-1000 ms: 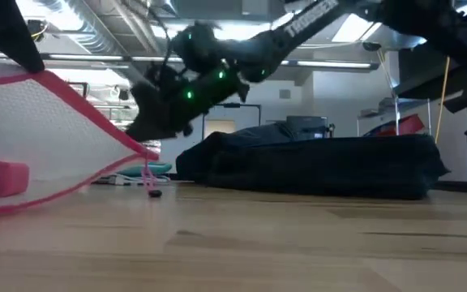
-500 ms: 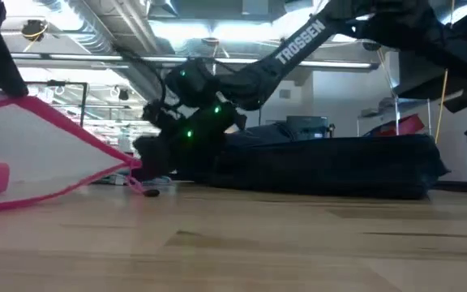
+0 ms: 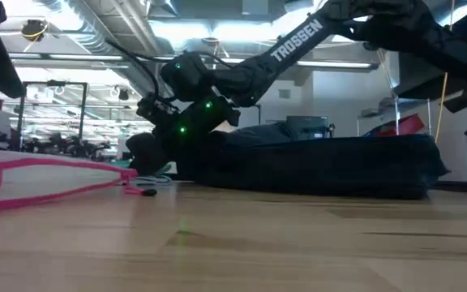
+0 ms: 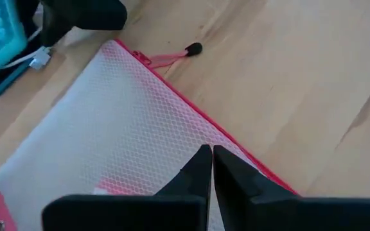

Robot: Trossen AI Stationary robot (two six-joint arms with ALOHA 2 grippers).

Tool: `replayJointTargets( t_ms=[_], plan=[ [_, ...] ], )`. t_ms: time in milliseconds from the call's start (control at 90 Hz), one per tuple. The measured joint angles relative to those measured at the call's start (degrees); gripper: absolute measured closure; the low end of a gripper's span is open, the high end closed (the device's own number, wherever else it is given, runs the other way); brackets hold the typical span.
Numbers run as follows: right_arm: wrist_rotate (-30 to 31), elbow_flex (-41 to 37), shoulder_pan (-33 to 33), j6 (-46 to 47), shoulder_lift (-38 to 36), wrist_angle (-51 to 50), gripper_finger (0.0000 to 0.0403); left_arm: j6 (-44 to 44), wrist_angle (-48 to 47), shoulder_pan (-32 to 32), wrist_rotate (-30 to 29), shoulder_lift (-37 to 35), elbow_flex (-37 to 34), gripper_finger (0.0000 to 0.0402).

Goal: Unpack backpack
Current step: Put the white charger cable into the transparent zip bag

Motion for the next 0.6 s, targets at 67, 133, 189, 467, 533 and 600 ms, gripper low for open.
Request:
replayJointTargets(
  t_ms=[67,133,189,467,533,600],
  plan=[
    [0.7,0.1,-0.2,0.0,0.0,-0.5,0.0205,0.0,0.1,-0.1,0.0,0.0,0.0,0.0402],
    [0.8,0.1,-0.5,0.0,0.0,-2.3,0.0205,0.0,0.0,-0.1,0.0,0.0,0.0,0.0401],
    [1.1,0.1,-0.6,0.0,0.0,-3.5,0.0205,0.0,0.0,-0.1,0.0,0.0,0.0,0.0402],
    [-3.8,0.3,-1.6,4.8,1.6,-4.8,0.0205,0.1,0.0,-0.1,0.0,0.0,0.0,0.0402],
    [-7.9,0.4,-2.2,6.8,2.3,-3.8,0.0205,0.2,0.1,0.0,-0.1,0.0,0.0,0.0402],
    [-10.0,0.4,-2.5,8.3,2.9,-3.8,0.0205,0.2,0.0,0.0,-0.1,0.0,0.0,0.0402]
  ],
)
